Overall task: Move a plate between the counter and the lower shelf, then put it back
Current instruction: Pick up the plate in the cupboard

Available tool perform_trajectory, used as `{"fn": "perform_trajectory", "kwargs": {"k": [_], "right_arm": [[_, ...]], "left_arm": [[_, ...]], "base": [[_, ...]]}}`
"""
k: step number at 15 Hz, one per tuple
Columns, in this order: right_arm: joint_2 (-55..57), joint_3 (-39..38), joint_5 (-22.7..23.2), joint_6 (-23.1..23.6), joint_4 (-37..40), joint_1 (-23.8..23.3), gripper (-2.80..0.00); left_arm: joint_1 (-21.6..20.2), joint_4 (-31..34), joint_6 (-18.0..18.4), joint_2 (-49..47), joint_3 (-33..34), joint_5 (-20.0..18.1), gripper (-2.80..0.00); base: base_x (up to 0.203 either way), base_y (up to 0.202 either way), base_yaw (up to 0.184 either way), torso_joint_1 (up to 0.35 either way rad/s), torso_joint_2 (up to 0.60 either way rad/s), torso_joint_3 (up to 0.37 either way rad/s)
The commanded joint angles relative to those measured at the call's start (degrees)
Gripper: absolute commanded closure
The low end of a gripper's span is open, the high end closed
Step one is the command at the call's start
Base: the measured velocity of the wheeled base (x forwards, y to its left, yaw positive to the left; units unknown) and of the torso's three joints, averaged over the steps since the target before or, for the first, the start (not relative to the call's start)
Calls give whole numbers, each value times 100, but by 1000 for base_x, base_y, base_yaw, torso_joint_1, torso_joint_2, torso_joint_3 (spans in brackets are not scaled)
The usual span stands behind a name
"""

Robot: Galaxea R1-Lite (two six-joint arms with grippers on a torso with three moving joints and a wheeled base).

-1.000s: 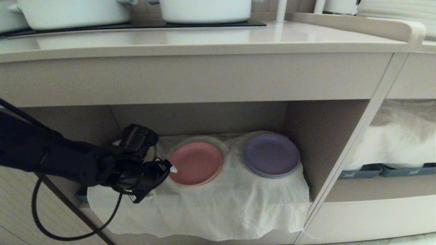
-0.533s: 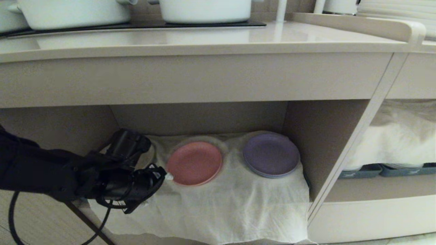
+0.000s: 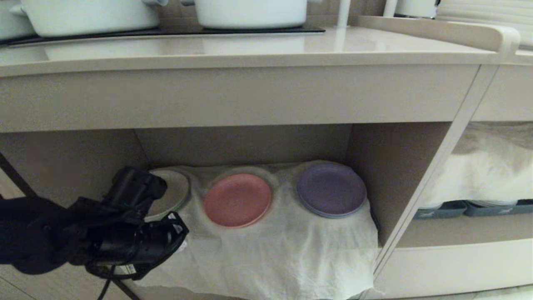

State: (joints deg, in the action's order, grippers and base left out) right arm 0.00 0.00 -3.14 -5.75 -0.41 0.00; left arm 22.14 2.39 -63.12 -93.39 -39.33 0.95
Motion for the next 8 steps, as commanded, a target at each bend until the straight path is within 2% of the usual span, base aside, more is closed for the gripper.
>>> {"fn": "perform_trajectory", "kwargs": {"k": [1, 5, 8], "right_arm": [[0, 0, -2, -5, -2, 0, 0], [0, 0, -2, -5, -2, 0, 0], [0, 0, -2, -5, -2, 0, 0]], "left_arm": [[52, 36, -34, 314, 127, 2, 0], [204, 194, 42, 788, 532, 46, 0], [629, 293, 48, 1229, 895, 580, 0]], "base": [[0, 0, 0, 0, 0, 0], [0, 0, 0, 0, 0, 0], [0, 0, 0, 0, 0, 0]]}}
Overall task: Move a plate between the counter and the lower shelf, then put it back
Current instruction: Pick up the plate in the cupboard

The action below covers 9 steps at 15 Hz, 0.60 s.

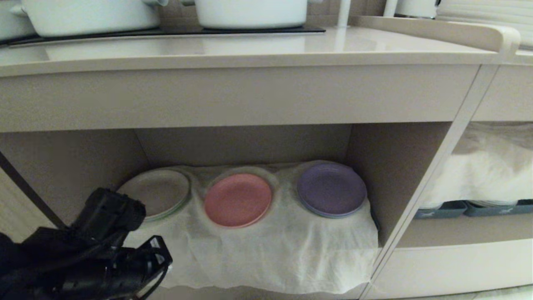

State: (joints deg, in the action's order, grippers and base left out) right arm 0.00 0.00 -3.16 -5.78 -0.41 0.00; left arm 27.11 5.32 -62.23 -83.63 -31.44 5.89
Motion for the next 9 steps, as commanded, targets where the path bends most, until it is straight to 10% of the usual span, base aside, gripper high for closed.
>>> {"fn": "perform_trajectory", "kwargs": {"k": [1, 9], "right_arm": [[0, 0, -1, -2, -2, 0, 0], [0, 0, -1, -2, -2, 0, 0]], "left_arm": [[220, 233, 41, 349, 155, 307, 0], [229, 818, 451, 1184, 455, 1536, 0]], "base": [[0, 0, 0, 0, 0, 0], [0, 0, 0, 0, 0, 0]]}}
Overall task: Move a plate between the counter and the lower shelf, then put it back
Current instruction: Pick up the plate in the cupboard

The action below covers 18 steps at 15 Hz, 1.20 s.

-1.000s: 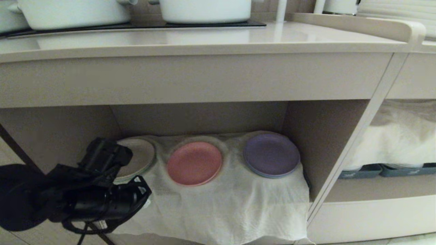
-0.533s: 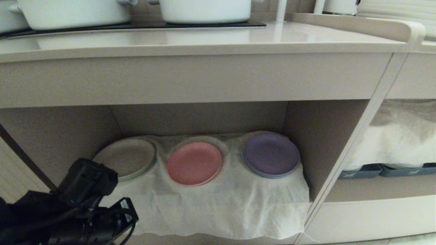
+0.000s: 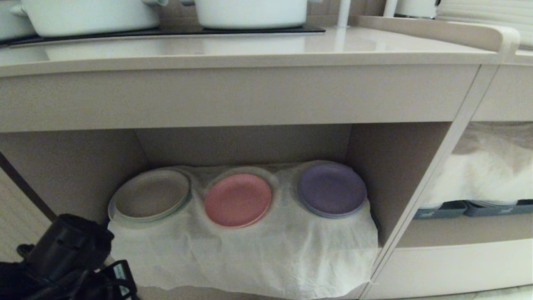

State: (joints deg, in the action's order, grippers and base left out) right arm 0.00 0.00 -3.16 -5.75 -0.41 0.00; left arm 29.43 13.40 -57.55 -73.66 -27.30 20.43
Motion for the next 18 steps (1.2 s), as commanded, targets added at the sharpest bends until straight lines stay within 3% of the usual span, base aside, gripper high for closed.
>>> {"fn": "perform_trajectory", "kwargs": {"k": [1, 5, 8, 10, 12, 14, 16, 18], "right_arm": [[0, 0, -1, -5, -2, 0, 0], [0, 0, -1, -5, -2, 0, 0], [0, 0, -1, -5, -2, 0, 0], [0, 0, -1, -5, -2, 0, 0], [0, 0, -1, -5, -2, 0, 0], [0, 0, -1, -5, -2, 0, 0], [0, 0, -1, -5, -2, 0, 0], [0, 0, -1, -5, -2, 0, 0]], "left_arm": [[-19, 7, 101, 306, 111, 243, 0], [-482, -35, 874, 815, 439, 934, 0], [-594, -468, 1554, 1358, 620, 1202, 0], [-1009, -1287, 2634, 1821, 1017, 1137, 0], [-1696, -2660, 3835, 2264, 1925, 584, 0], [-2304, -3689, 4808, 2946, 2636, -489, 0], [-2679, -3747, 5131, 3644, 2706, -1157, 0], [-2956, -3495, 5414, 4326, 2722, -1483, 0]], "base": [[0, 0, 0, 0, 0, 0], [0, 0, 0, 0, 0, 0], [0, 0, 0, 0, 0, 0], [0, 0, 0, 0, 0, 0], [0, 0, 0, 0, 0, 0], [0, 0, 0, 0, 0, 0], [0, 0, 0, 0, 0, 0], [0, 0, 0, 0, 0, 0]]}}
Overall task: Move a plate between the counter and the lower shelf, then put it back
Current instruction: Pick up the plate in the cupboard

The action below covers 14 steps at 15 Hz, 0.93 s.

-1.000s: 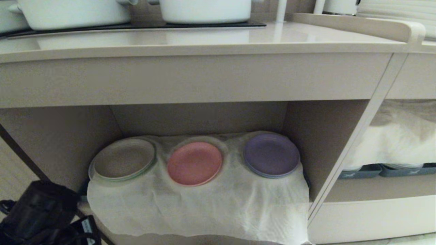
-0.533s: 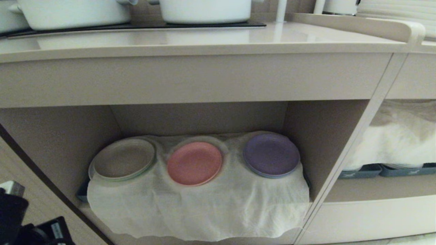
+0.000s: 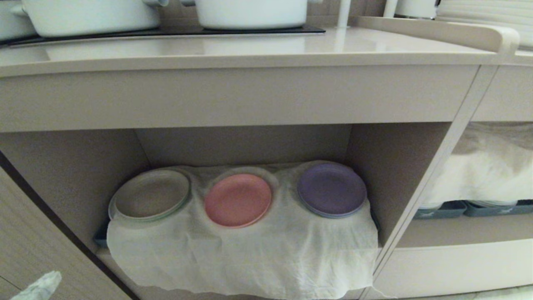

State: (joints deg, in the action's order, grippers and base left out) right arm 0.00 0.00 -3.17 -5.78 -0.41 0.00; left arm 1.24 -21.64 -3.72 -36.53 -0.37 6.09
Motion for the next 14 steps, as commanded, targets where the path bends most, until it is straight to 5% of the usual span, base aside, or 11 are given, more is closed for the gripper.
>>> {"fn": "perform_trajectory", "kwargs": {"k": [1, 6, 13, 14], "right_arm": [[0, 0, 0, -2, -2, 0, 0], [0, 0, 0, -2, -2, 0, 0], [0, 0, 0, -2, -2, 0, 0], [0, 0, 0, -2, -2, 0, 0]], "left_arm": [[-233, 222, 245, 954, 32, -154, 0], [-371, 1502, 1011, 2211, 37, -758, 0], [-100, 2306, 1009, 3602, -144, -890, 0], [-98, 2306, 790, 3653, -146, -806, 0]], "base": [[0, 0, 0, 0, 0, 0], [0, 0, 0, 0, 0, 0], [0, 0, 0, 0, 0, 0], [0, 0, 0, 0, 0, 0]]}}
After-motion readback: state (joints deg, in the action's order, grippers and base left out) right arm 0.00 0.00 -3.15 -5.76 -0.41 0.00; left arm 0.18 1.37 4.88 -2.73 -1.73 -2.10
